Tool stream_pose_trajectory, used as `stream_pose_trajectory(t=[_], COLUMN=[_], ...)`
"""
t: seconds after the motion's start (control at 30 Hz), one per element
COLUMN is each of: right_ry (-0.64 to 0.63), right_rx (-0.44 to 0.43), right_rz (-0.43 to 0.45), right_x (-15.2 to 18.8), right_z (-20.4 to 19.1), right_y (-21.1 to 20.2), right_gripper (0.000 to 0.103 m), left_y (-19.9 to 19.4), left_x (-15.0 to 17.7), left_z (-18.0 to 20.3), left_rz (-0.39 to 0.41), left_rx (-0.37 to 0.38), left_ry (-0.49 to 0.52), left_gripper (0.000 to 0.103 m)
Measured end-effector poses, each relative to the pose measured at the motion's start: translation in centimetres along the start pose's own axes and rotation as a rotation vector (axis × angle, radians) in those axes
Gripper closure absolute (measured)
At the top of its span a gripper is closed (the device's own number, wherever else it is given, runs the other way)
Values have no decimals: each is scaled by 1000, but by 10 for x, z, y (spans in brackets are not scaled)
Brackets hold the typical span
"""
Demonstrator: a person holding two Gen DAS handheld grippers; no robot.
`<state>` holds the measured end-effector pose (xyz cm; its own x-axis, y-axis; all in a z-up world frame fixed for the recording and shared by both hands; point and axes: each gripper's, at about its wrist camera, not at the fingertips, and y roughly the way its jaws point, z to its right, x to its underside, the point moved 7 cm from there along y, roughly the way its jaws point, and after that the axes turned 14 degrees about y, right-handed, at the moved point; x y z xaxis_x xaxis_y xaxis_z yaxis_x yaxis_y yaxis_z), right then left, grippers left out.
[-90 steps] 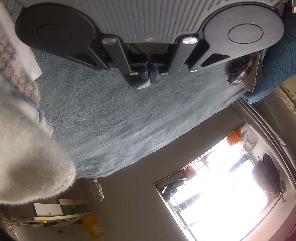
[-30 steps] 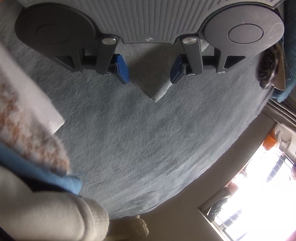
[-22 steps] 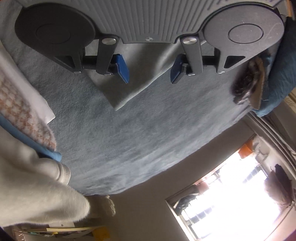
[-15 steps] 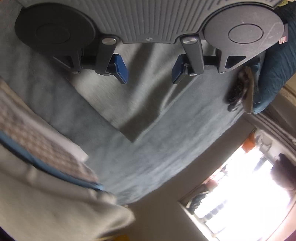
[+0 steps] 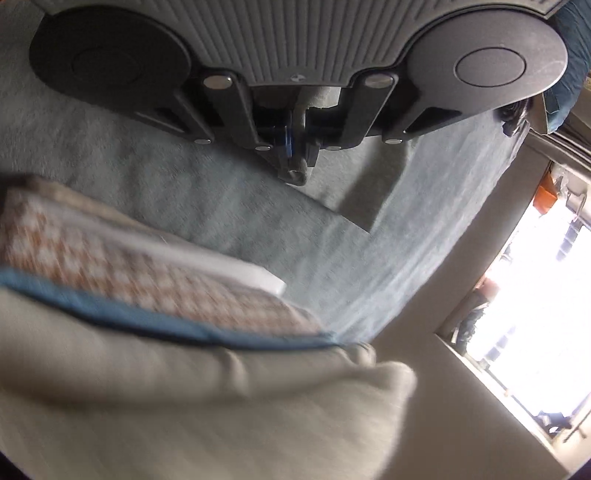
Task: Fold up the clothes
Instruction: 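Lay the hem down with the right tool and open the left tool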
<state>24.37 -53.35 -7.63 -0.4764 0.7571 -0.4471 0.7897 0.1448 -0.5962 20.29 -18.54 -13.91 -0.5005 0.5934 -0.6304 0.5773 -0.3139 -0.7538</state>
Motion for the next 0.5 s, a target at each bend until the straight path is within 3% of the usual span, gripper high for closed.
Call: stream_pose_trajectory(t=[0.13, 0.3, 0.5], right_ry=[-99, 23, 88], right_rx=[-4, 66, 24], right_rz=[43, 6, 8], right_x=[-7, -4, -5], right_z=[-20, 23, 32], right_y=[-3, 4, 3], right_gripper=[98, 98, 98], left_y=[0, 0, -1], left_x=[1, 1, 1], left_z=[3, 3, 2], left_rz=[0, -2, -2], left_rx=[-16, -17, -14], left_ry=[19, 22, 27], left_gripper=[57, 57, 57])
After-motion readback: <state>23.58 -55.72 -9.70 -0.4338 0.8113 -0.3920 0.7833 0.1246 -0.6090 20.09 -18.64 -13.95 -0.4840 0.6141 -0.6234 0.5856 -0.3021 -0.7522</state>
